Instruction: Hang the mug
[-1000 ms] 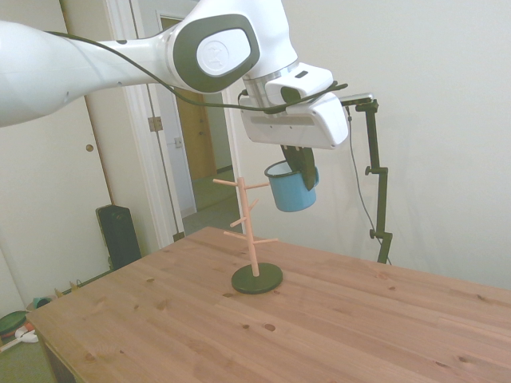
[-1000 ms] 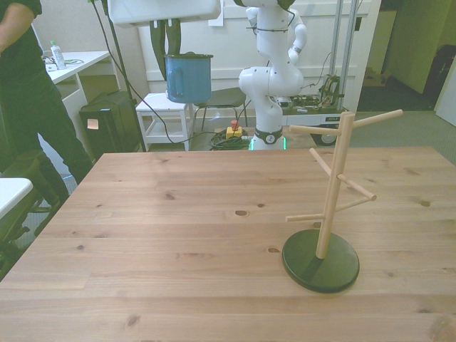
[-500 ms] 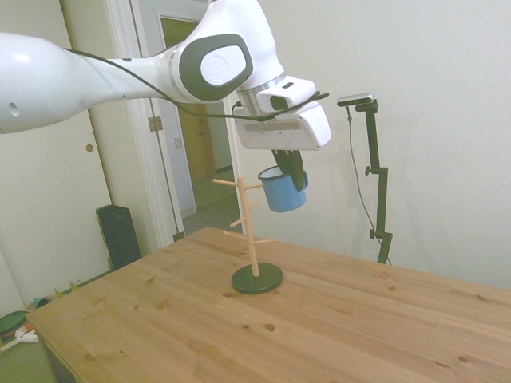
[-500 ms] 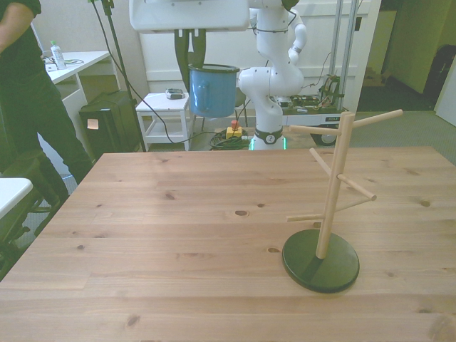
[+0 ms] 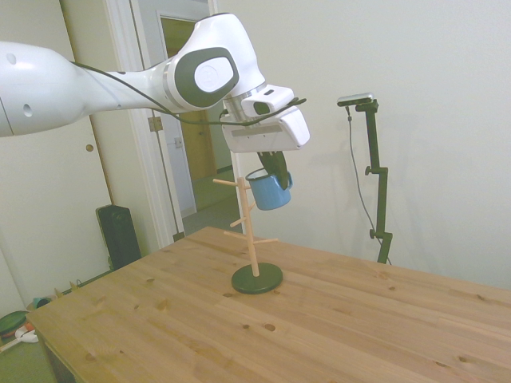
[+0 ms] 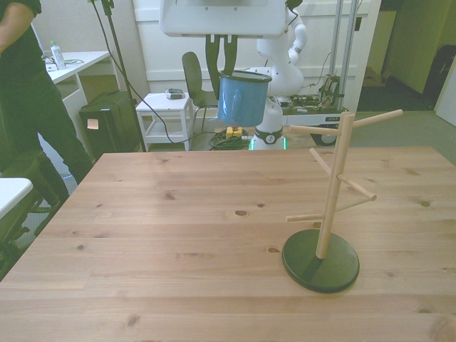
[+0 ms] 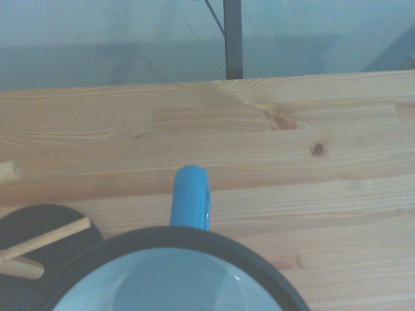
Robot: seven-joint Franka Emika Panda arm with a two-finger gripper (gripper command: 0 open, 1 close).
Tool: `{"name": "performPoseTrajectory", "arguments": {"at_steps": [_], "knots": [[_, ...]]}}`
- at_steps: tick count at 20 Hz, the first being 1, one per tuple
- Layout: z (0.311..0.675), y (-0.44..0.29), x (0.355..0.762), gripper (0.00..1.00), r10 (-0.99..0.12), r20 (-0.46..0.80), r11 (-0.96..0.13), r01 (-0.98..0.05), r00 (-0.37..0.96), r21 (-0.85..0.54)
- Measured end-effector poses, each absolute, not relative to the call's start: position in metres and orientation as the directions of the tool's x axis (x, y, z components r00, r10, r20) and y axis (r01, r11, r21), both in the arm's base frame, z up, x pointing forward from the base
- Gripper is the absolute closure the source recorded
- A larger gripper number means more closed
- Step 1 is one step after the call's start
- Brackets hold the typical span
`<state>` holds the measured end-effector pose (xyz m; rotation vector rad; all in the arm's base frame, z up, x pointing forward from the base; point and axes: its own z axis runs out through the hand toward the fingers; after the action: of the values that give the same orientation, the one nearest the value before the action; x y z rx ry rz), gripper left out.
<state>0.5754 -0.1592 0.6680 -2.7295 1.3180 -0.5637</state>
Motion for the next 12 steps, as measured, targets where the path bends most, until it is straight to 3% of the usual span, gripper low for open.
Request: {"name": "performPoseTrajectory", "arguments": {"at_steps": [12], "knots": [[0.660, -0.137, 0.599, 1.00, -0.723, 0.327, -0.677, -0.719, 0.609, -0.159]]}}
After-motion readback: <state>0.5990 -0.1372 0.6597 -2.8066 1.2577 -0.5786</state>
